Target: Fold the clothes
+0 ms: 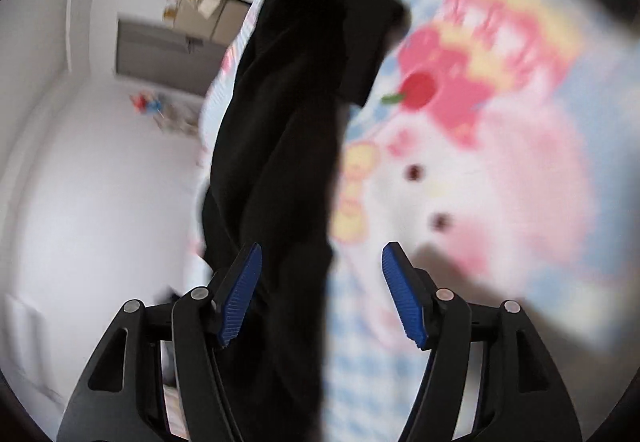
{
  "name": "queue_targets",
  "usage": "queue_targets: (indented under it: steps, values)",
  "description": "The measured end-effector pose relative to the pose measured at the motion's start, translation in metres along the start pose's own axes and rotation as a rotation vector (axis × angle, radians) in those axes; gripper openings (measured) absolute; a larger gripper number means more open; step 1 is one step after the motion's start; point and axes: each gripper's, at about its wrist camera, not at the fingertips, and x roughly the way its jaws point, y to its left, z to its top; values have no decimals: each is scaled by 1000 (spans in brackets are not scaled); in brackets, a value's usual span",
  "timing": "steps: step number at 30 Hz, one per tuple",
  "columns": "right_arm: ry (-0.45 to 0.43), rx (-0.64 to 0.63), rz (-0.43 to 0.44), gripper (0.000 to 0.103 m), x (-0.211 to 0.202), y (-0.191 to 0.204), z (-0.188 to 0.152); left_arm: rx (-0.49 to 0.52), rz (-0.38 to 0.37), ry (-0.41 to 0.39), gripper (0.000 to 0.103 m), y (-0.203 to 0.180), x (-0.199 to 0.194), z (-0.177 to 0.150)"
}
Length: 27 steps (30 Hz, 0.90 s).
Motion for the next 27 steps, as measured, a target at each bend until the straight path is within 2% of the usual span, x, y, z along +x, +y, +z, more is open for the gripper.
queue_targets:
  steps: [2,4,10,11,12,13,14,16,19,21,23,25,27]
  values:
    - [3,54,34,70,24,-5,8,17,16,-6,15,0,1,-2]
    - [9,87,56,70,48,-7,16,30,20,-11,15,1,-1,-4]
    - [-35,43,135,69,67,17,35,73,16,-9,16,-14,-2,-10]
    - [-36,28,145,59,69,21,38,82,17,-9,16,-15,-3,-10]
    - [-35,-6,136,42,71,26,38,90,18,-8,16,-15,-5,-9]
    - [-40,-68,90,30,71,34,37,99,19,-6,16,-16,-6,-8]
    - [-56,-125,46,26,70,40,34,107,17,-5,16,-17,-8,-6]
    - [-99,-196,-10,20,60,50,30,126,-18,-6,16,-20,-14,-2]
    - [-167,-295,-80,18,28,67,24,181,-87,-34,18,-33,-29,4]
    - [-195,-361,-118,17,5,78,20,234,-135,-50,23,-45,-39,2]
    - [-232,-423,-174,13,-24,88,18,289,-187,-60,37,-59,-47,-3]
    - [-288,-461,-205,13,-54,93,16,328,-195,-37,39,-70,-41,-14]
    - [-316,-433,-191,12,-80,89,17,354,-181,1,39,-79,-30,-21]
